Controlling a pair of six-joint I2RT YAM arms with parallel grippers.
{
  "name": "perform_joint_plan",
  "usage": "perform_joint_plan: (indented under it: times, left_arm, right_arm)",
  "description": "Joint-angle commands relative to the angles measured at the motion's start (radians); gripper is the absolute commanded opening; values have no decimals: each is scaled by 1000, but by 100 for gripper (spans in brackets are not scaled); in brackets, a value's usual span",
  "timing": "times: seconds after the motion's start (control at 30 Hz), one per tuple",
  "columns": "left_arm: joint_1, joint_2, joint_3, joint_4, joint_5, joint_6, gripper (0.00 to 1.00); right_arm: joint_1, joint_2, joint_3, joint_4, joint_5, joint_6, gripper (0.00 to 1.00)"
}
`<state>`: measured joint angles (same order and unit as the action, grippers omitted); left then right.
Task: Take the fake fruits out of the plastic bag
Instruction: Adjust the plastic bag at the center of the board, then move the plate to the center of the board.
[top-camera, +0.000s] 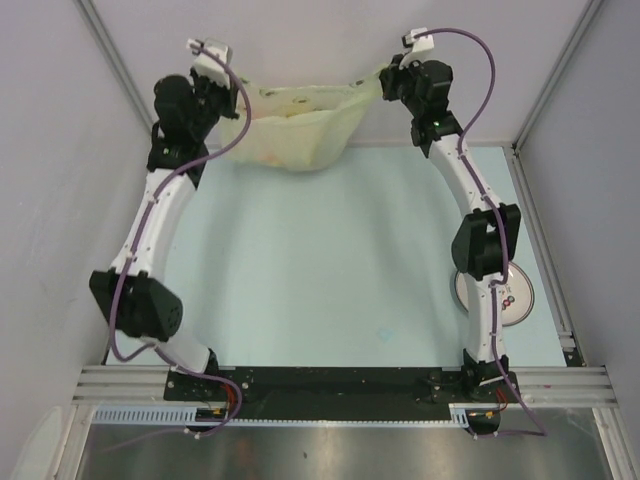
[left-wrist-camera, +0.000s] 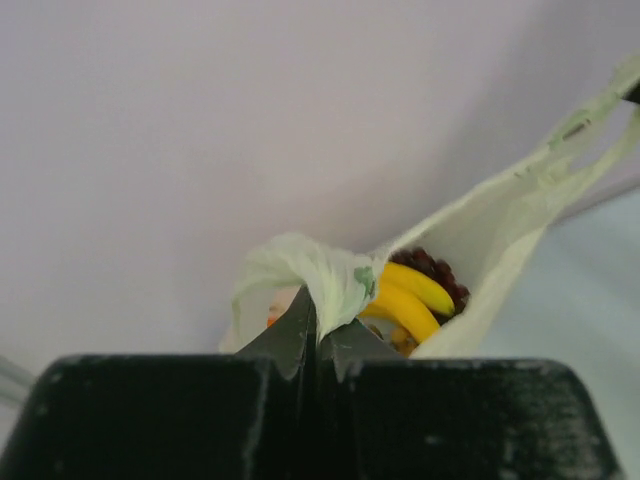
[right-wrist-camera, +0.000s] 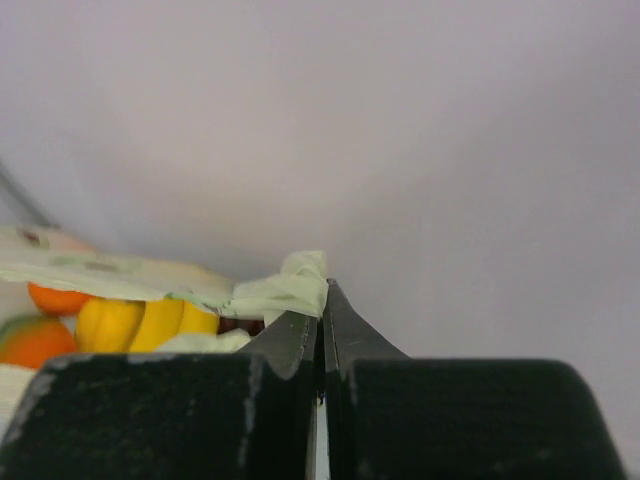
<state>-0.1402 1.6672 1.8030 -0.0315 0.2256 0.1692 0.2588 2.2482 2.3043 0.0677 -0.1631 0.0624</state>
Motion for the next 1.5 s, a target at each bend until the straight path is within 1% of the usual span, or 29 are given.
perform_joint_plan:
  times: [0.0,0.03,0.07,0.1,0.13,0.17,0.2,0.23,0.3,0.37,0.4,0.47,0.5,0.53,0.57,0.6,0.63,0.73,0.77,0.87,0.9,0.97,1.0,1.03,1.13,1.23,1.33,1.47]
  left_arm:
    - [-1,-257,-380,91,53,36,0]
    - [-1,-283,-448,82,58,36,0]
    - [-2,-312,-565,65,69,26,0]
    - [-7,-364,-617,56,86,23,0]
    - [-16,-386,-660,47,107,26,0]
    - [-28,-411,-726,39,113,29,0]
    - [-67,-431,-752,39,107,29,0]
    - [-87,-460,-772,39,95,23,0]
    - [-130,-472,-801,7,83,9,0]
    - [-142,-471,-798,-13,80,-29,0]
    - [-145,-466,-794,-16,75,-48,0]
    - [-144,-462,-778,-19,57,-100,0]
    - [-144,-462,-774,-19,43,-114,0]
    - [-144,-462,-759,-15,29,-135,0]
    - [-145,-465,-755,-12,20,-145,0]
    - [-144,-463,-749,-10,3,-151,0]
    - [-144,-460,-739,-10,-5,-160,0]
    - [-144,-449,-723,-8,-11,-158,0]
    - [-144,-442,-720,-8,-14,-157,0]
    - [-144,-437,-717,-10,-9,-154,0]
    - [-144,-437,-717,-10,-9,-154,0]
    - [-144,-437,-717,-13,-11,-154,0]
    - [-144,-442,-717,-19,-12,-152,0]
    - [-144,-445,-719,-21,-18,-148,0]
    - [-144,-455,-732,-19,-37,-135,0]
    - [-144,-466,-741,-11,-55,-131,0]
    - [-144,-478,-746,-7,-61,-128,1]
    - [-144,-509,-743,-22,-94,-108,0]
  right_arm:
    - [10,-185,-296,0,-125,-59,0]
    - [20,-215,-369,-3,-142,-100,0]
    - [31,-283,-455,-5,-166,-130,0]
    - [49,-314,-596,-3,-177,-142,0]
    - [51,-346,-665,-6,-196,-135,1]
    - [51,-386,-710,-17,-199,-119,6]
    - [50,-406,-773,-52,-203,-104,35]
    - [46,-421,-792,-63,-223,-76,51]
    - [43,-478,-831,-173,-242,-69,74]
    - [34,-533,-862,-242,-243,-90,79]
    - [33,-588,-876,-332,-230,-104,80]
    - [28,-648,-934,-470,-126,-153,80]
    - [25,-709,-959,-511,-90,-173,80]
    - [16,-740,-1024,-546,-26,-196,80]
    - [11,-768,-1058,-604,2,-241,80]
    - [1,-829,-1100,-626,25,-271,79]
    - [-7,-851,-1167,-647,65,-289,78]
    - [-52,-892,-1229,-744,74,-322,74]
    - [-59,-891,-1250,-785,80,-313,73]
    - [-67,-872,-1270,-813,106,-259,70]
    - [-69,-866,-1275,-818,118,-221,70]
    - [-70,-855,-1292,-827,143,-194,68]
    - [-72,-852,-1299,-829,190,-168,68]
    - [-78,-848,-1303,-827,203,-152,68]
    - [-98,-811,-1303,-850,234,-112,66]
    - [-99,-771,-1304,-852,278,-86,63]
    - [-95,-716,-1300,-859,329,-41,63]
    - [-89,-653,-1287,-884,349,48,64]
